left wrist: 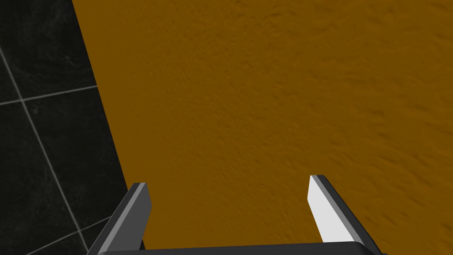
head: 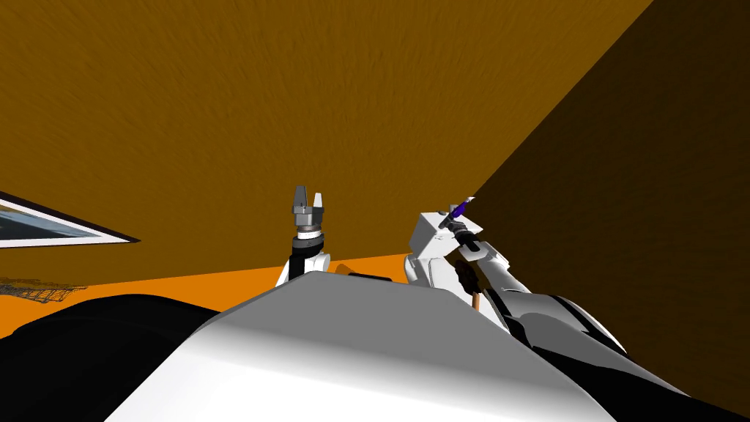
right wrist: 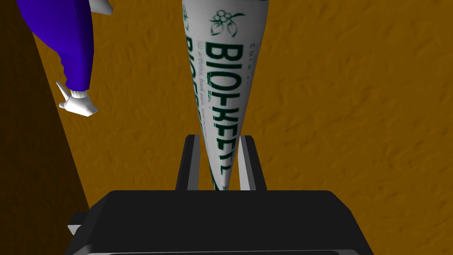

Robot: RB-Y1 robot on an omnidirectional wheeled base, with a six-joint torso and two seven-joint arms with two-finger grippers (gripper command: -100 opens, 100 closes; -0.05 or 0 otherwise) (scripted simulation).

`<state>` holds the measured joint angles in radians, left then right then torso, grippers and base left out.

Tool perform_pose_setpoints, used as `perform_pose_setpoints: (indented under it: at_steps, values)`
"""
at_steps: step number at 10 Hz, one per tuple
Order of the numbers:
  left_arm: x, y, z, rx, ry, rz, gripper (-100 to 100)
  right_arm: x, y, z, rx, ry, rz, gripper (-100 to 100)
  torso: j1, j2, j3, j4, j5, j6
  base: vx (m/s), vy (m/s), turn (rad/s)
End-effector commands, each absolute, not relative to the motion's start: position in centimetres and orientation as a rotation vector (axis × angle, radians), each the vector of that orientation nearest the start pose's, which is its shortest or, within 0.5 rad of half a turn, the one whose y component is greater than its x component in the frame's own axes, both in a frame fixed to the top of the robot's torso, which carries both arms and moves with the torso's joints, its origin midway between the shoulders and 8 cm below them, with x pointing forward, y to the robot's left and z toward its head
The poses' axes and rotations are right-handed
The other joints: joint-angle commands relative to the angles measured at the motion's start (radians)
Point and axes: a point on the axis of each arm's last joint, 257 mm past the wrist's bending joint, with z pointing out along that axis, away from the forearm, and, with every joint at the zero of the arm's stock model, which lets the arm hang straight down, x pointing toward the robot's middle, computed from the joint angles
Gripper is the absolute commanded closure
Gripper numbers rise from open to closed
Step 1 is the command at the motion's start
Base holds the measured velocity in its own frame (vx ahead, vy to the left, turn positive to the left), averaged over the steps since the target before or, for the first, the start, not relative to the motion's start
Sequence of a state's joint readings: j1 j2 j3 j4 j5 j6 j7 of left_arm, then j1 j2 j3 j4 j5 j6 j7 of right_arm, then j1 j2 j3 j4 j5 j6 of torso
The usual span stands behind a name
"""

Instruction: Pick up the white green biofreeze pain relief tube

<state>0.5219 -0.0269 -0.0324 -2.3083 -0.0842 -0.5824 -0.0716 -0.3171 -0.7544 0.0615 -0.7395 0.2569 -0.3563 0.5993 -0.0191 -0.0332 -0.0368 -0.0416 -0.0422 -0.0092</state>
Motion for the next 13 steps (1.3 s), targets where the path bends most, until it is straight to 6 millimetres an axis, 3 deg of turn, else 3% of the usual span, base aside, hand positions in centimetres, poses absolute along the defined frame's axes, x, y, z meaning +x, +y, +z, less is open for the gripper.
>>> perform_pose_setpoints:
  at_steps: [1, 4, 6, 7, 10, 11, 13]
  values:
    - [32.5, 25.9, 4.5, -0.528, 0.593, -1.227, 0, 55.3, -54.3, -26.2, 0.1, 1.743, -0.089, 100, 0.0, 0.0, 0.0, 0.0, 0.0, 0.0, 0.103, -0.028, 0.004]
    - [32.5, 25.9, 4.5, -0.528, 0.593, -1.227, 0, 53.7, -53.7, -27.4, 0.081, 1.76, -0.079, 100, -0.004, -0.005, -0.007, -0.008, -0.008, -0.001, 0.032, -0.009, 0.003]
    - [32.5, 25.9, 4.5, -0.528, 0.593, -1.227, 0, 53.9, -52.7, -26.8, 0.06, 1.744, -0.062, 100, -0.004, -0.003, -0.007, -0.012, -0.012, -0.001, -0.009, 0.0, -0.005]
    - [32.5, 25.9, 4.5, -0.528, 0.593, -1.227, 0, 52.7, -53.4, -27.6, 0.112, 1.749, -0.074, 100, -0.003, -0.002, -0.008, -0.013, -0.013, -0.001, 0.078, -0.02, 0.01]
    - [32.5, 25.9, 4.5, -0.528, 0.593, -1.227, 0, 50.8, -51.6, -28.0, 0.07, 1.751, -0.046, 100, -0.008, -0.011, -0.014, -0.017, -0.017, -0.002, 0.066, -0.025, -0.003]
    - [32.5, 25.9, 4.5, -0.528, 0.593, -1.227, 0, 50.0, -52.7, -28.1, 0.126, 1.746, -0.07, 100, -0.007, -0.009, -0.014, -0.019, -0.02, -0.002, 0.086, -0.044, 0.014]
    - [32.5, 25.9, 4.5, -0.528, 0.593, -1.227, 0, 48.7, -52.3, -28.8, 0.116, 1.759, -0.066, 100, -0.012, -0.016, -0.018, -0.021, -0.021, -0.002, 0.084, -0.034, 0.002]
